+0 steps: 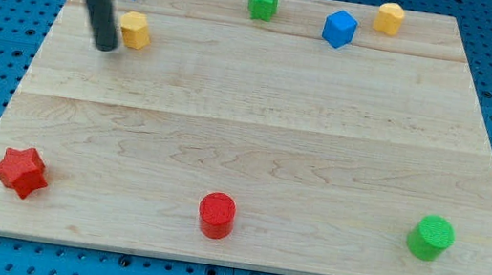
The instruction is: Slide the hexagon to the bottom right of the green star
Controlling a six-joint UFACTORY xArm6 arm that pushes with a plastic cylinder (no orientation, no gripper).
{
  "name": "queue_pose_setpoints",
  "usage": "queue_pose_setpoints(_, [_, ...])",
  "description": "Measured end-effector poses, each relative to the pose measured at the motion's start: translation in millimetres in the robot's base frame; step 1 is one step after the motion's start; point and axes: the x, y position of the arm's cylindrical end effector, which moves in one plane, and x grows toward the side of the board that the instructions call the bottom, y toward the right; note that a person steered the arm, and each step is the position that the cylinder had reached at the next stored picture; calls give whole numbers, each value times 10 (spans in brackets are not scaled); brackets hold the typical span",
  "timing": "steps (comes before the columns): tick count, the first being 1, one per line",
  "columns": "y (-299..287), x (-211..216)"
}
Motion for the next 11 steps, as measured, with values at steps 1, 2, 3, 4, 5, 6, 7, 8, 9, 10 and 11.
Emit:
queue_pose_setpoints(1, [-43,-252])
queue_pose_setpoints(2, [812,-552])
queue_pose_setpoints(3, [1411,-556])
queue_pose_setpoints(4, [957,-163])
queue_pose_setpoints(5, [1615,-212])
queue_pose_setpoints(6, [2283,-470])
queue_pose_setpoints(7, [2283,-601])
queue_pose_setpoints(8, [2343,-601])
queue_pose_setpoints(9, [2437,-528])
queue_pose_setpoints(10, [2370,197])
queue_pose_setpoints(11, [3105,1107])
